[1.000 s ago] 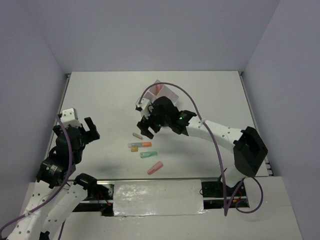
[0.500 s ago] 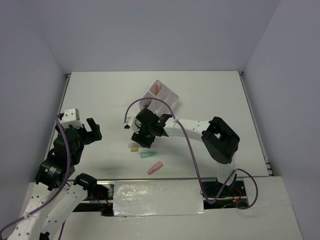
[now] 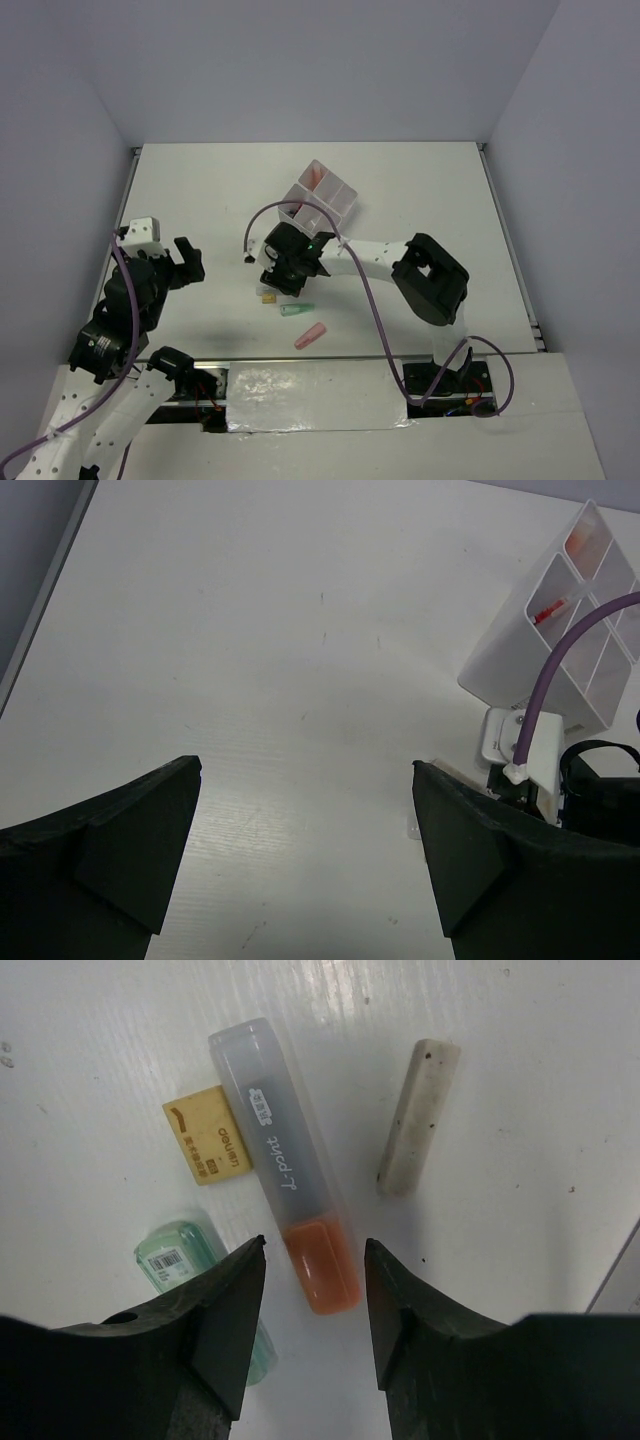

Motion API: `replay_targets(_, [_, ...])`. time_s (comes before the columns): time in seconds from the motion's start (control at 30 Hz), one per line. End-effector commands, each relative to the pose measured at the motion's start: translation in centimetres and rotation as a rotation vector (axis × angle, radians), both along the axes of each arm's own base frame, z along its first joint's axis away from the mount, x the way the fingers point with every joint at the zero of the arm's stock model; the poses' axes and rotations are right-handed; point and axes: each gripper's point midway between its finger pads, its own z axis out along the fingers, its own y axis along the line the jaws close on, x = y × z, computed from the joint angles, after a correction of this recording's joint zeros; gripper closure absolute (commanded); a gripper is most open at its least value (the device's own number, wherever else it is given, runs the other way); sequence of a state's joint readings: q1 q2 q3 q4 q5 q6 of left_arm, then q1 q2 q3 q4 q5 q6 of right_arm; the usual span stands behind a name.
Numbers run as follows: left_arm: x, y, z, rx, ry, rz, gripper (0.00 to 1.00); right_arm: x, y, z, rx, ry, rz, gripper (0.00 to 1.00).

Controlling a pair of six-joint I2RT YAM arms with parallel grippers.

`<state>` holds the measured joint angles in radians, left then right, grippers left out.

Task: Sort the stationery into containers
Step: Pick up the pen from the center of the board.

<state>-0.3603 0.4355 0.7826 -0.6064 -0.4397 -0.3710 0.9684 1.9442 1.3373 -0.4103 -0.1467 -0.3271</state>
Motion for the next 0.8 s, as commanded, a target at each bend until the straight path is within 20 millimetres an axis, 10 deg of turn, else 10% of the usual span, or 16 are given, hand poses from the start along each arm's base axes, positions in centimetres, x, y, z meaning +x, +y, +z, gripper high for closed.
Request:
replay_targets(0.0, [0.2,-0.1,1.6,-0.009,-0.062,-0.013,0.01,0.0,1.0,-0.1,-0.003,-0.045,0.011,0.49])
replay_targets(0.37, [0.1,-0.3,1.7,-0.015,-0.072,-0.024,0.01,0.5,1.1,-0.6,-0.027,-0.099,-0.007,0.69])
replay_targets(0.77, [0.1,-0.3,1.8,-0.015,-0.078,-0.029,0.01,0.3,2.2,4.8,0.119,-0.211,0.051,1.00])
